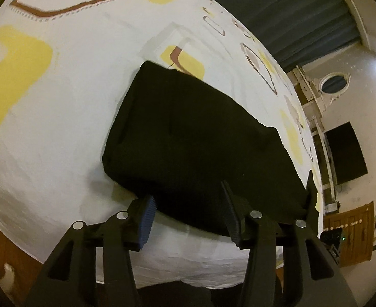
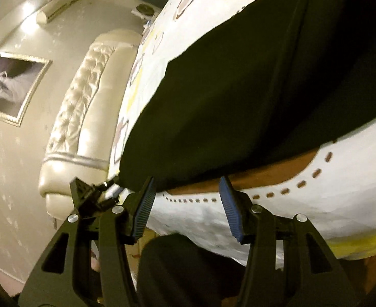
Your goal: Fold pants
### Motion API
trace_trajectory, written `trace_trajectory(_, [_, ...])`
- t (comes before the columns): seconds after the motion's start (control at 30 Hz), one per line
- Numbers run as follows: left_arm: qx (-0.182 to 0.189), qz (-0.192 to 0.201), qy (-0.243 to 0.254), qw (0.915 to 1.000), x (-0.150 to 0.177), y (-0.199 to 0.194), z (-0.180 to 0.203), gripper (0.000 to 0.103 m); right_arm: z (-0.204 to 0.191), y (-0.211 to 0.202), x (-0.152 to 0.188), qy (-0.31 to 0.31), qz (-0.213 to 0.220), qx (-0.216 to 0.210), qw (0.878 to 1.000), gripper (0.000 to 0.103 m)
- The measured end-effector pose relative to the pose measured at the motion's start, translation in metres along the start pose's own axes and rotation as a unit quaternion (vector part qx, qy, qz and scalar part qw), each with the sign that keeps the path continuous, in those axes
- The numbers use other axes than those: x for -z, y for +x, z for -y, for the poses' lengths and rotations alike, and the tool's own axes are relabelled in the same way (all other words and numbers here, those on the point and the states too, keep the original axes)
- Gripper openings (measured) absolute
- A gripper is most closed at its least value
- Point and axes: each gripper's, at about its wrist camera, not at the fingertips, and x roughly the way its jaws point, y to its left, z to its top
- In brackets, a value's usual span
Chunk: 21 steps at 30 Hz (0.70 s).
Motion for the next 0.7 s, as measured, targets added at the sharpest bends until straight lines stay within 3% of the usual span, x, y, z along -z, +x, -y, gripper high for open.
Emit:
trace_trajectory(0.27, [0.001,0.009,-0.03,0.9995,-0.009,0.004,-0.014,0.049,0.009,-0.004,-0.004,0.041,0.041,0.023,0.998,0.051])
trace_trajectory(0.3, [-0.004,0.005,-0.028,0.9996,-0.009,0.007,-0.014,0.046,0.011,-0.005,-0.004,0.046,0.046,0.029,0.997,0.051])
trace_trajectory(0.33, [-0.009,0.006,-0.027,0.9996,-0.009,0.008,-0.015,0.036,0.013,-0.005,-0.005,0.048,0.048,0.032,0.997,0.049])
trace_trajectory(0.37, [-0.025,0.008,-0.024,0.9994,-0.009,0.01,-0.015,0.03,0.014,-0.004,-0.006,0.048,0.049,0.038,0.997,0.046])
trace_trajectory(0.43, [-0.039,0.01,-0.019,0.999,-0.008,0.01,-0.015,0.016,0.014,-0.003,-0.009,0.035,0.05,0.066,0.996,0.008])
trace_trajectory(0.57, [-0.039,0.014,-0.034,0.9986,-0.005,0.01,-0.021,0.013,0.021,-0.005,-0.003,0.032,0.06,0.074,0.995,0.007])
trace_trajectory(0.7, [-0.04,0.013,-0.022,0.9989,-0.004,0.011,-0.022,0.012,0.037,-0.005,0.001,0.048,0.055,0.05,0.996,0.007])
